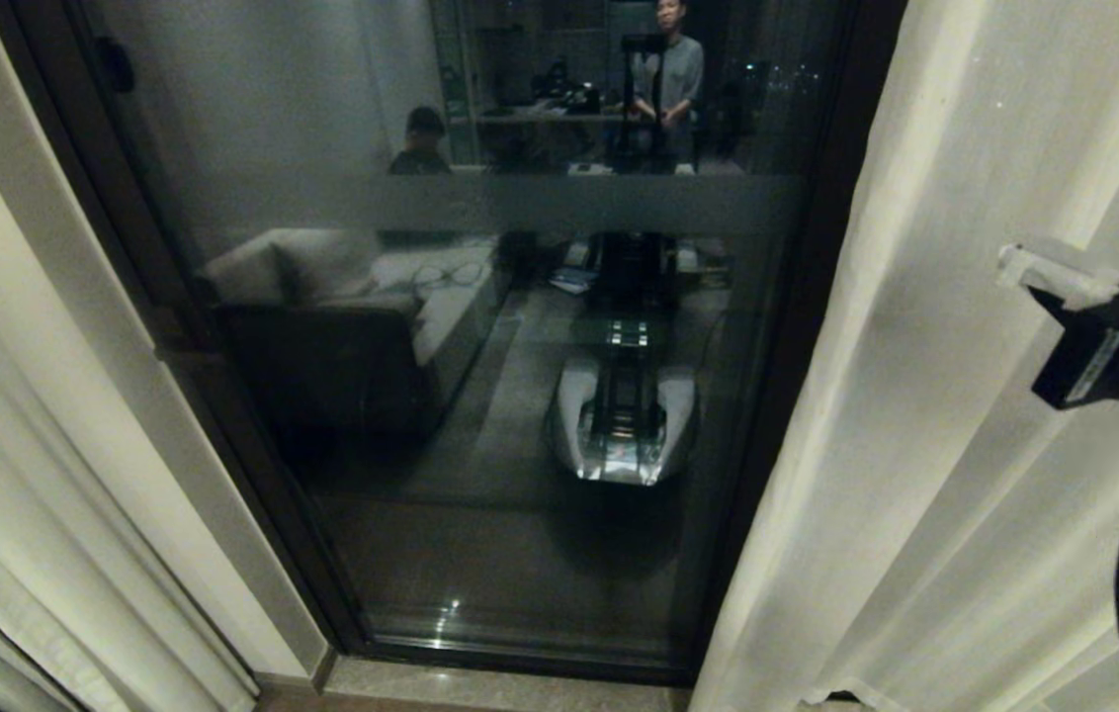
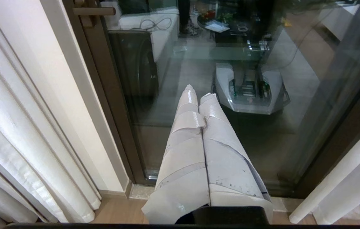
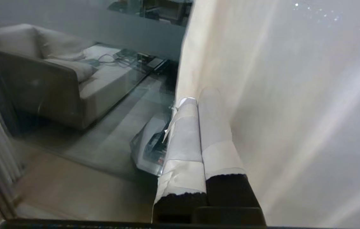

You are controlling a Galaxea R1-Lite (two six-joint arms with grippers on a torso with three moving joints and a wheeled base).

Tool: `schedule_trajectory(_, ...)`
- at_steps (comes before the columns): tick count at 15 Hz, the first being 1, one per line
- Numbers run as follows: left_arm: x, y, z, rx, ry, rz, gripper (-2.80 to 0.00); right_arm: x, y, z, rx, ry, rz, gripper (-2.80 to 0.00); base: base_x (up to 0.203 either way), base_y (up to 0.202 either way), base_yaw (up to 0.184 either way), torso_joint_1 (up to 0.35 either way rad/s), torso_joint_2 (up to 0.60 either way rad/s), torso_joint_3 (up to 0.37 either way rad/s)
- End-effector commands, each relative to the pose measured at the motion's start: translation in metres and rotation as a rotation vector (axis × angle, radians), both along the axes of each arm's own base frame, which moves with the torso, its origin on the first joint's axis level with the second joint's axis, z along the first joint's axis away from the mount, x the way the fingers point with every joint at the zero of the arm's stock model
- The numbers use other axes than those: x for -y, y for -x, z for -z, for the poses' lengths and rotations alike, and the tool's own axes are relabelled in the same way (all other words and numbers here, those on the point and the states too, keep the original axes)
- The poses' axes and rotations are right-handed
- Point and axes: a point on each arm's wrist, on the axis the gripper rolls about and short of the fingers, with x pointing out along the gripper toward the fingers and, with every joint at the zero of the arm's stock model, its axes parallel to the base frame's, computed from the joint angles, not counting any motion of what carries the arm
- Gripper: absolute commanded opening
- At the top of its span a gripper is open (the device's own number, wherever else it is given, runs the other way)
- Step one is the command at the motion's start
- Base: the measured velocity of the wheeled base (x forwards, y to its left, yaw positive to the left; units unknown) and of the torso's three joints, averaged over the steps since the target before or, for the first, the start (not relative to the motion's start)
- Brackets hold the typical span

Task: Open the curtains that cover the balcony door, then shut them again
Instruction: Close the inner curtains on both sides

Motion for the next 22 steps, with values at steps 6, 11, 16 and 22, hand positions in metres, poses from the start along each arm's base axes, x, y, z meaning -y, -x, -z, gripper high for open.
schedule_trajectory(6, 0.0, 0.0, 0.0, 0.0, 0.0, -0.001, -2.8, 0.049, 0.08, 0.063, -0.021, -0.005, 0.032, -2.8, 0.0, 0.0, 0.0, 0.0, 0.0, 0.0)
schedule_trajectory(11, 0.0, 0.0, 0.0, 0.0, 0.0, -0.001, -2.8, 0.068, 0.115, 0.117, -0.072, 0.034, 0.031, -2.8, 0.0, 0.0, 0.0, 0.0, 0.0, 0.0)
schedule_trajectory(16, 0.0, 0.0, 0.0, 0.0, 0.0, -0.001, -2.8, 0.073, 0.152, 0.145, -0.118, 0.042, 0.041, -2.8, 0.0, 0.0, 0.0, 0.0, 0.0, 0.0)
schedule_trajectory(22, 0.0, 0.0, 0.0, 0.0, 0.0, 0.0, -2.8, 0.074, 0.158, 0.166, -0.287, 0.029, 0.071, -2.8, 0.0, 0.0, 0.0, 0.0, 0.0, 0.0)
